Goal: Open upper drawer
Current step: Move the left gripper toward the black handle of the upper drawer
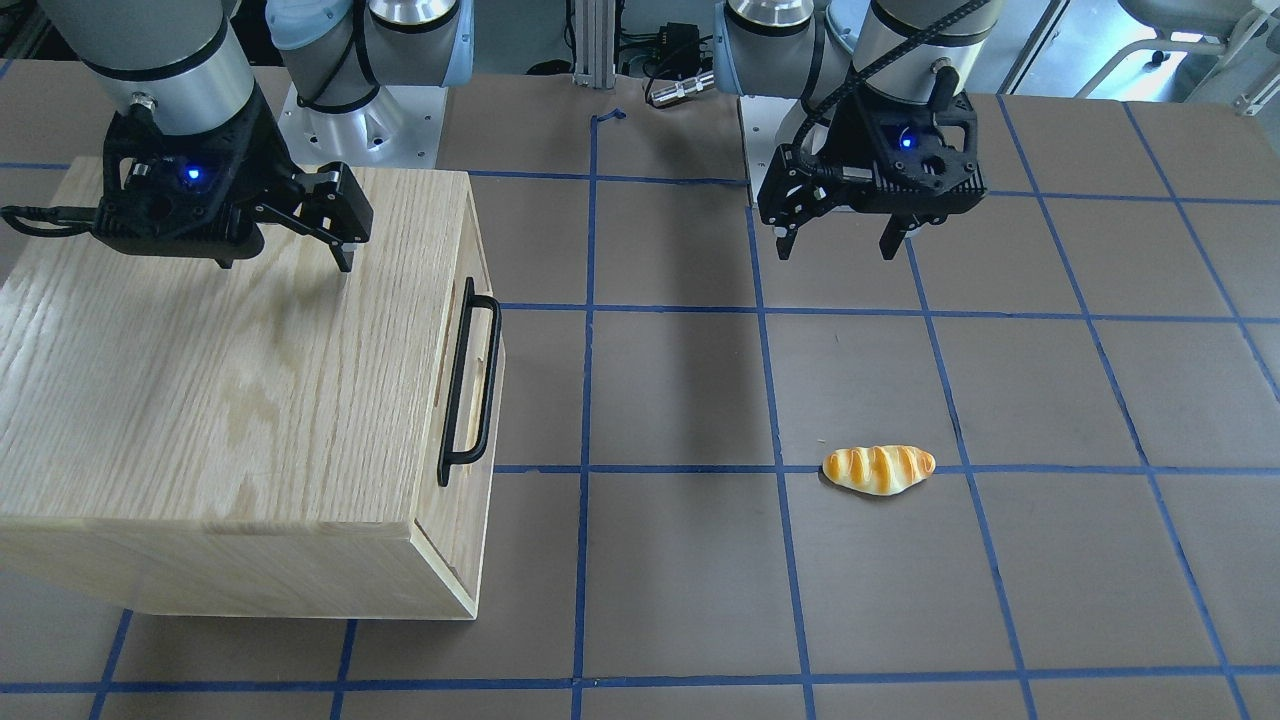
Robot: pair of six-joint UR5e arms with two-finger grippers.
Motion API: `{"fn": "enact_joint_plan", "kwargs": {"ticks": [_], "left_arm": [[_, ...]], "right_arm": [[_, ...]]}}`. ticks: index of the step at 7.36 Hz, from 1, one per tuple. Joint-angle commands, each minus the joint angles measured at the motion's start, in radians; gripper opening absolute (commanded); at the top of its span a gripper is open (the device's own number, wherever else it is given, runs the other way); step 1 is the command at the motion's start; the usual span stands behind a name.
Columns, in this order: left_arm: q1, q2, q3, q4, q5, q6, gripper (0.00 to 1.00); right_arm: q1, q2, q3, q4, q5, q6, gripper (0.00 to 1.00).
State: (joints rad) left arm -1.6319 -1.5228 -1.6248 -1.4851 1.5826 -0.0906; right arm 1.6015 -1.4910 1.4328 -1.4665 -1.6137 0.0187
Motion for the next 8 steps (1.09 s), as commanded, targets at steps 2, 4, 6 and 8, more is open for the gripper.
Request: {"fn": "enact_joint_plan", "kwargs": {"ticks": [2,4,6,8], "left_arm": [[0.004,-0.013,0.019,0.002,-0.004,0.0,1.0],[0.003,-0.049,0.034,0.021,-0.079,-0.035,1.0],[0.001,-0.091,0.048,0.072,-0.078,-0.035,1.0],[-0.005,-0.102,0.083,0.046,-0.056,-0.034,1.0]], "right_arm": [[0.0,0.0,0.0,0.0,0.0,0.001,1.0],[0.0,0.0,0.0,0.0,0.0,0.001,1.0],[-0.002,0.0,0.0,0.0,0.0,0.0,1.0],[0.0,0.0,0.0,0.0,0.0,0.001,1.0]]}}
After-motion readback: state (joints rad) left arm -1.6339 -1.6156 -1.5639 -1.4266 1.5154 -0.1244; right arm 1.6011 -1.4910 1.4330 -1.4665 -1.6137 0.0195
